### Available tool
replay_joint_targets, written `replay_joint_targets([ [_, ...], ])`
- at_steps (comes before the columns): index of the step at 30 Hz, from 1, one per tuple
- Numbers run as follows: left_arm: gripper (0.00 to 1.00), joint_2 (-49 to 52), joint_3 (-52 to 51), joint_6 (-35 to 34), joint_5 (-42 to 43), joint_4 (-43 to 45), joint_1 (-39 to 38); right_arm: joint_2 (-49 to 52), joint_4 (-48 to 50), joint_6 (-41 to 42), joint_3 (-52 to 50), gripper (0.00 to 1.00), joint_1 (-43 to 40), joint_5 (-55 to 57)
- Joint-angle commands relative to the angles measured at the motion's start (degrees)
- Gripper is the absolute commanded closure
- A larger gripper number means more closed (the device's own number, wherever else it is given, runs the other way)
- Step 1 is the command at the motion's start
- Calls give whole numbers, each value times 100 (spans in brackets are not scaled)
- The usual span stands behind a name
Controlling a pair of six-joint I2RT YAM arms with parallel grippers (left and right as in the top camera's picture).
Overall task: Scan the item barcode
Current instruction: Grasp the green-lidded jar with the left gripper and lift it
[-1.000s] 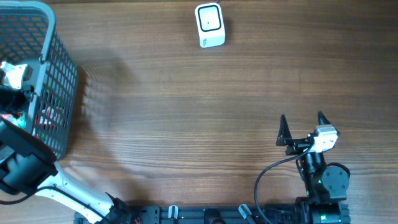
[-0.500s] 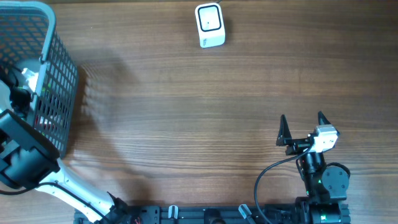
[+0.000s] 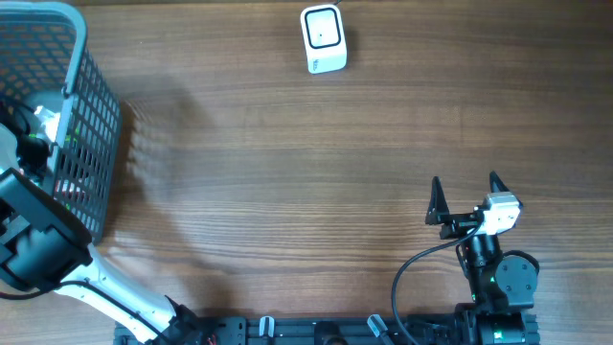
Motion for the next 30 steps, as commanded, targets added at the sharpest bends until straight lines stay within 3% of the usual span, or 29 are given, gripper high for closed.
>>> replay_joint_targets([
  [1,40,74,-74,7,186,0,-33,-4,15,81,-7,0,-24,55],
  [3,48,74,-74,7,186,33,-31,-4,15,79,-7,0,-24,55],
  [9,58,22,-26,7,181,68,-31,-4,15,81,-7,0,-24,55],
  [22,59,-1104,857,4,-442,94,-33,-4,15,81,-7,0,-24,55],
  [30,60,-2483,984,-192,-439,597,-44,-4,15,79,-7,0,-24,55],
])
